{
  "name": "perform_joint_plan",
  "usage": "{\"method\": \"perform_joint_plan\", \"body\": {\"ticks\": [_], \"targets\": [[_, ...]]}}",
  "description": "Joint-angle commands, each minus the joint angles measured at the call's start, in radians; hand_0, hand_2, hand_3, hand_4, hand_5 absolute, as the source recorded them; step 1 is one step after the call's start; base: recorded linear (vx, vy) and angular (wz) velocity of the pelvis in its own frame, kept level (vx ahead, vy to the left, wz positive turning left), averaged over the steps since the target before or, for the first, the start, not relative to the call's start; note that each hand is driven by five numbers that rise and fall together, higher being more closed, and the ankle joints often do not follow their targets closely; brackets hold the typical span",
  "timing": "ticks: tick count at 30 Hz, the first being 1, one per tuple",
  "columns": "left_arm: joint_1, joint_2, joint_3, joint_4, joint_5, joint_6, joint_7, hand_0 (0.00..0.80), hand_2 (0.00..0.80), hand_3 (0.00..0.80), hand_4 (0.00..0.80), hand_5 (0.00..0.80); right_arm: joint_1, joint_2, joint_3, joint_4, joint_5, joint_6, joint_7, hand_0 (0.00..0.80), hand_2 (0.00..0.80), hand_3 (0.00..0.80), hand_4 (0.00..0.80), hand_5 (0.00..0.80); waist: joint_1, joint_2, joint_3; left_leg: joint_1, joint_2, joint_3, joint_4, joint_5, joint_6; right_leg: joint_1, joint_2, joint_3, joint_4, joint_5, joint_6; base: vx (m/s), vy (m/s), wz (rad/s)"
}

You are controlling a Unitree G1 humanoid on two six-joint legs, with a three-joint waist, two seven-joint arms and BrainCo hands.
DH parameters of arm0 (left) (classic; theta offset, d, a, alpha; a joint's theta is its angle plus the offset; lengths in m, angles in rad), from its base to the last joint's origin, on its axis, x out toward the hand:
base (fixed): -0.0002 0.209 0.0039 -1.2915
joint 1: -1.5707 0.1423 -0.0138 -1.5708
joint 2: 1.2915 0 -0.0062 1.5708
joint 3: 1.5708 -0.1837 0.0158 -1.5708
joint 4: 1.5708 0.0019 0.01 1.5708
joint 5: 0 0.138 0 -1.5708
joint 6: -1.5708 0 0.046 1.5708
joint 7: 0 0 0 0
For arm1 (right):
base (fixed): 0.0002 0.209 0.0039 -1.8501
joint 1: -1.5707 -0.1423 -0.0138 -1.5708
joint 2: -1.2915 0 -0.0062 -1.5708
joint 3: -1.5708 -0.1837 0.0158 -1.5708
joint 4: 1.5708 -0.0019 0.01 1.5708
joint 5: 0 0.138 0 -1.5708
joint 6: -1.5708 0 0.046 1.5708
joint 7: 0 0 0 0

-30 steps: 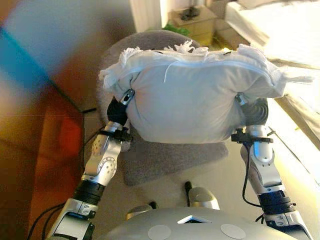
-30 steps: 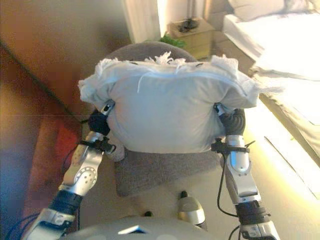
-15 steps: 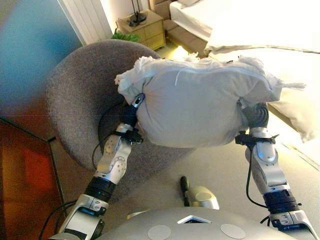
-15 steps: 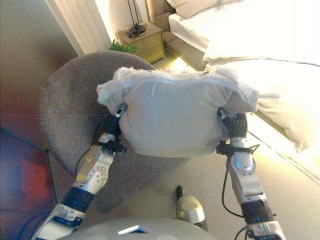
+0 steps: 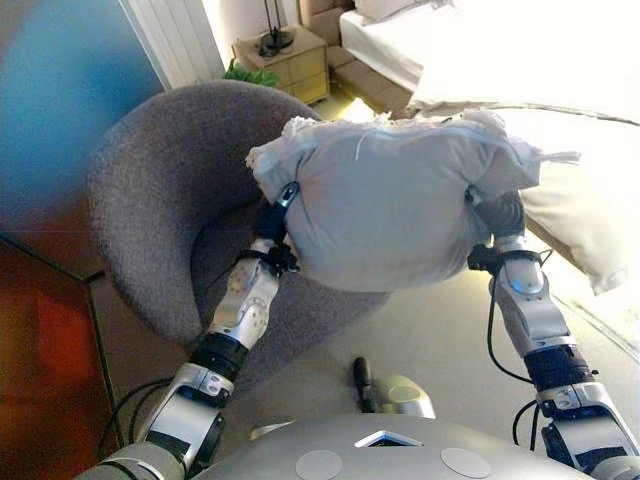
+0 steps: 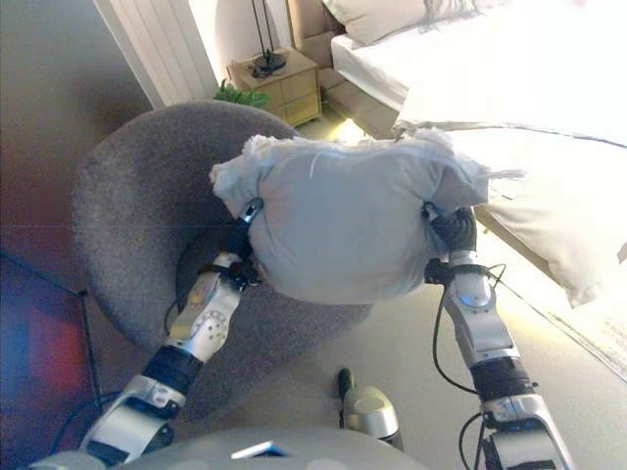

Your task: Pick up the cushion and take it to the sofa

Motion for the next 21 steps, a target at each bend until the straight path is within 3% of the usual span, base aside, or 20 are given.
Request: {"method": "perform_joint_plan", "body": {"ticks": [1, 16, 21], "targets": [[-0.158, -0.058, -0.065, -0.069, 0.036, -0.070, 0.001, 0.800, 0.800, 0.800, 0.800, 0.800, -0.170, 0.051, 0.090, -0.018, -0.038, -0.064, 0.085, 0.800, 0.800, 0.800, 0.800, 0.800, 0.013, -0.066, -0.051, -0.044, -0.020, -0.016, 0.073, -0.082, 0.020, 0.135, -0.079, 0.013, 0.005, -0.154, 0.080, -0.023, -0.034, 0.02], [-0.120, -0.043, -0.030, -0.064, 0.074, -0.104, 0.050, 0.800, 0.800, 0.800, 0.800, 0.800, -0.221, 0.104, 0.149, -0.012, -0.025, -0.046, 0.145, 0.800, 0.800, 0.800, 0.800, 0.800, 0.087, -0.070, -0.052, -0.045, -0.014, -0.066, 0.046, -0.062, 0.005, 0.161, -0.090, -0.063, -0.015, -0.158, 0.077, 0.002, 0.003, 0.11], [-0.125, -0.040, -0.013, -0.038, 0.081, -0.112, 0.051, 0.800, 0.800, 0.800, 0.800, 0.800, -0.285, 0.147, 0.199, 0.017, -0.016, -0.010, 0.133, 0.800, 0.800, 0.800, 0.800, 0.800, 0.117, -0.064, -0.060, -0.044, -0.013, -0.085, 0.044, -0.056, -0.001, 0.174, -0.095, -0.095, -0.015, -0.164, 0.073, 0.006, 0.041, 0.18]]}}
